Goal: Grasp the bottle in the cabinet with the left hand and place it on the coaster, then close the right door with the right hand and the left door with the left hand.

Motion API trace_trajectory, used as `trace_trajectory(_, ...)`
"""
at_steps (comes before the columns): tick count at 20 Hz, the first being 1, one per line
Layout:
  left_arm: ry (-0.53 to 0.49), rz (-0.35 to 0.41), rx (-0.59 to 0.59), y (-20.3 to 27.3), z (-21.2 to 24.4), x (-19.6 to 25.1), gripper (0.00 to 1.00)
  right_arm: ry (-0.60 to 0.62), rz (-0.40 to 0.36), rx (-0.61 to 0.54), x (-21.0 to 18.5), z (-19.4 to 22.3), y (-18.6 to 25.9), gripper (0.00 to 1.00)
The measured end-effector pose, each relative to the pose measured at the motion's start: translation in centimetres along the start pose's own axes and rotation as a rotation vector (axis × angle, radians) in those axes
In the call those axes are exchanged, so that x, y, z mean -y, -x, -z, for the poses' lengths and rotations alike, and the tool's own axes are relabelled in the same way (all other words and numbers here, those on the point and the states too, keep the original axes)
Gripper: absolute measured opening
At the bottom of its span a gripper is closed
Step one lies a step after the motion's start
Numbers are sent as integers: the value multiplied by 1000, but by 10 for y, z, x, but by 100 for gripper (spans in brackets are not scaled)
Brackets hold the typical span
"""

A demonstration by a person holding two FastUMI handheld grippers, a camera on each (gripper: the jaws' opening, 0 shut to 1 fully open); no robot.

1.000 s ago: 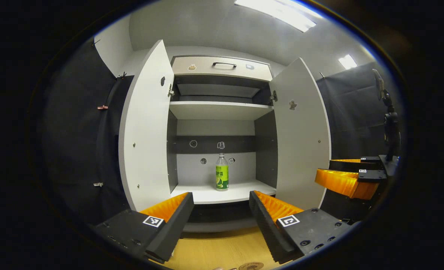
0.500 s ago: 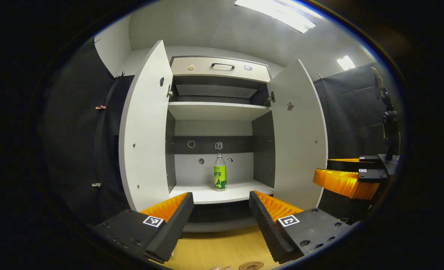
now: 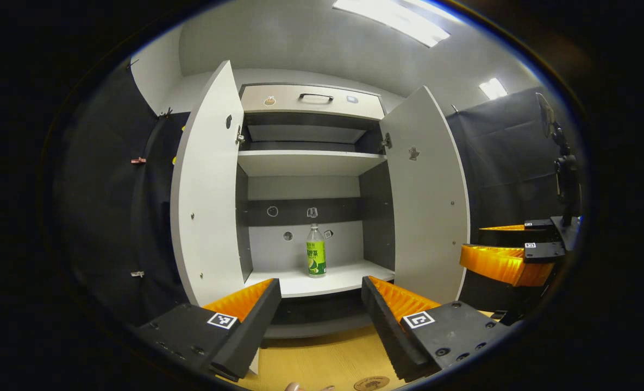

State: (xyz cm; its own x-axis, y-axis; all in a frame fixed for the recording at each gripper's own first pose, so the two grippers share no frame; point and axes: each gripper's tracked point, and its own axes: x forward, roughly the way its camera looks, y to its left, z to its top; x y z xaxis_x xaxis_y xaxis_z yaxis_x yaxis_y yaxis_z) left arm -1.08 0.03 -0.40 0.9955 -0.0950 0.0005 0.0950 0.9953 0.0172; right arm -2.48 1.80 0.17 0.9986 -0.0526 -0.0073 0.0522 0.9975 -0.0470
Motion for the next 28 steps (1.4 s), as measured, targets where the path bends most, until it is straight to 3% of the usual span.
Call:
trace_trajectory(12,6,11,-19,-36,3,-14,95,38,-24,19,-14,-13,-16,98)
trace_trajectory(18,18,14,-16,-104,7,-23,95,99,-79,34,-14,-5,-54,98)
trace_trajectory(24,-9,21,-3,-186,6,-26,94,77,-166,26,-13,8,-99,97)
trace_trajectory(28,-24,37,-19,-239,19,-26,95,56,-182,4,-1,20,-120,98)
